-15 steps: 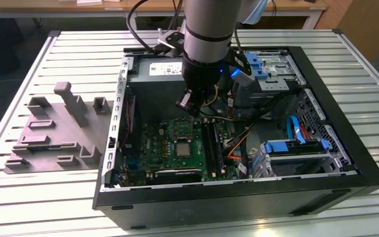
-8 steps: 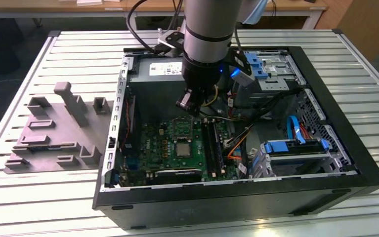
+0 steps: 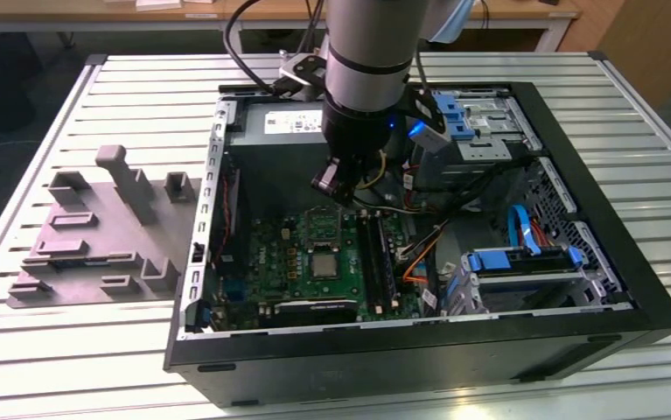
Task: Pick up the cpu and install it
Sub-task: 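Close the cpu cover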
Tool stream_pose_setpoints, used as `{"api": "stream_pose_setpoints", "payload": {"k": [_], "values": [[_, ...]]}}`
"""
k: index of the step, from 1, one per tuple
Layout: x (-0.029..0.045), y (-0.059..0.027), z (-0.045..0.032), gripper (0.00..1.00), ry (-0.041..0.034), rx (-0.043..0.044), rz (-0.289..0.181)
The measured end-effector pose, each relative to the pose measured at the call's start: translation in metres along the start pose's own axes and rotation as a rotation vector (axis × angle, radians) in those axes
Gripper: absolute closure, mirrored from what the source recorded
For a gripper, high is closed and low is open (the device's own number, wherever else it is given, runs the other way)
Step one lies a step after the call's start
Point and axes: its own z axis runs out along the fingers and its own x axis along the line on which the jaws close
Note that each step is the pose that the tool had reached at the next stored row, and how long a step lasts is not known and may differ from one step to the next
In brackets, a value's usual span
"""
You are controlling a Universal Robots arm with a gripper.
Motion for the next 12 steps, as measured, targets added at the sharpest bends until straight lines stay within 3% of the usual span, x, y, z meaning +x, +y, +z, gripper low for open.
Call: {"api": "stream_pose_setpoints", "payload": {"k": [7, 12], "values": [[0.0, 0.0, -0.0004, 0.89, -0.005, -0.0038, 0.0], [0.0007, -0.0006, -0.0005, 0.89, -0.0005, -0.0005, 0.0]]}}
